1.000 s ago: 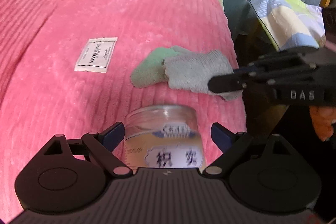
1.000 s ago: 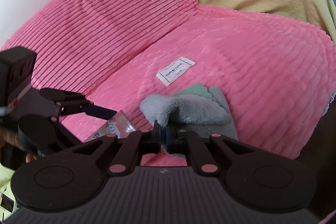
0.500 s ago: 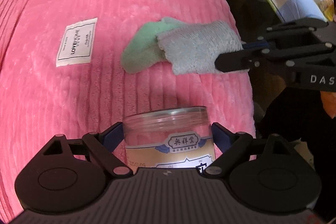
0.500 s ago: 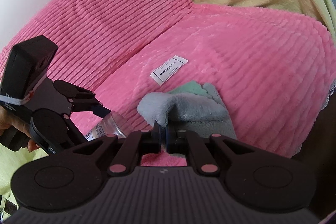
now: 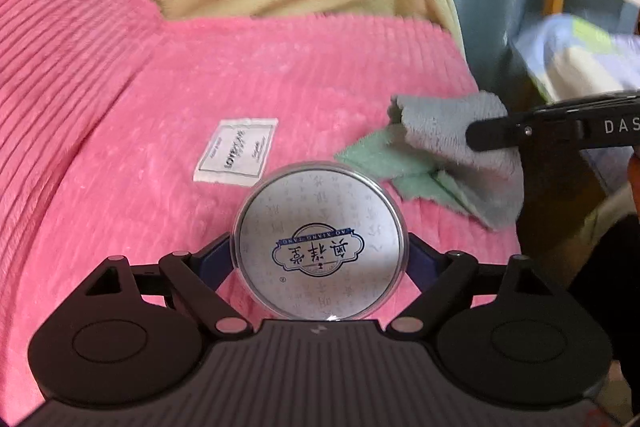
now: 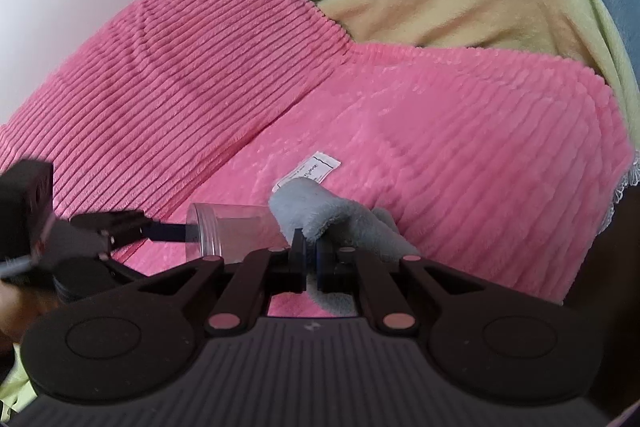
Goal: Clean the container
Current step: 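Turn the jar with the left gripper to show its lid while the right gripper lifts the cloth, then hold the jar with the left gripper while the right gripper wipes the white lid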
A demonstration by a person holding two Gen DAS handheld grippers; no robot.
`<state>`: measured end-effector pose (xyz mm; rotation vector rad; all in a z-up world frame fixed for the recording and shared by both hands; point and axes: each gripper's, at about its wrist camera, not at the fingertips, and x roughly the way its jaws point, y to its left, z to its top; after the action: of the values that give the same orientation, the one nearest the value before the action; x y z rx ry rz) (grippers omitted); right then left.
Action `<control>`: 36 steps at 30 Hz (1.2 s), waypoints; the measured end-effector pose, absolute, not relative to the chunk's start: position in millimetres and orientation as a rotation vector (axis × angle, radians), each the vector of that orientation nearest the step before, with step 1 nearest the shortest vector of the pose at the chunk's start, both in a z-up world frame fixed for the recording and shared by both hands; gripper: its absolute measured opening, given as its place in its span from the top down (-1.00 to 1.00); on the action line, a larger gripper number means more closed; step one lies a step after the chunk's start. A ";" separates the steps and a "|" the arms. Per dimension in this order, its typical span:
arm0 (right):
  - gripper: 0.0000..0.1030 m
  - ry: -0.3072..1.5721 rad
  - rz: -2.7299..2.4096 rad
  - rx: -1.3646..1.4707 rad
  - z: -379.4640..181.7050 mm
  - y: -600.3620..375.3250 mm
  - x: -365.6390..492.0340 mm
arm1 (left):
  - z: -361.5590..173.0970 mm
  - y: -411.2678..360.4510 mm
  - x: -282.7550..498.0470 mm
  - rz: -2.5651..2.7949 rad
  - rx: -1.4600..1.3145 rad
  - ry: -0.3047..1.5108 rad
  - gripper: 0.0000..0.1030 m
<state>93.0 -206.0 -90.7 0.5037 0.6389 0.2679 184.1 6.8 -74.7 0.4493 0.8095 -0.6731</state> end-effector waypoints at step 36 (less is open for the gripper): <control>0.95 0.729 0.639 0.127 -58.4 -95.4 158.3 | -96.9 58.1 146.1 -0.588 0.269 0.627 -0.67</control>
<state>158.3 -95.4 -58.4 0.1275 0.7294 0.6391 146.1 58.1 -96.9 0.2694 0.6269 -0.5877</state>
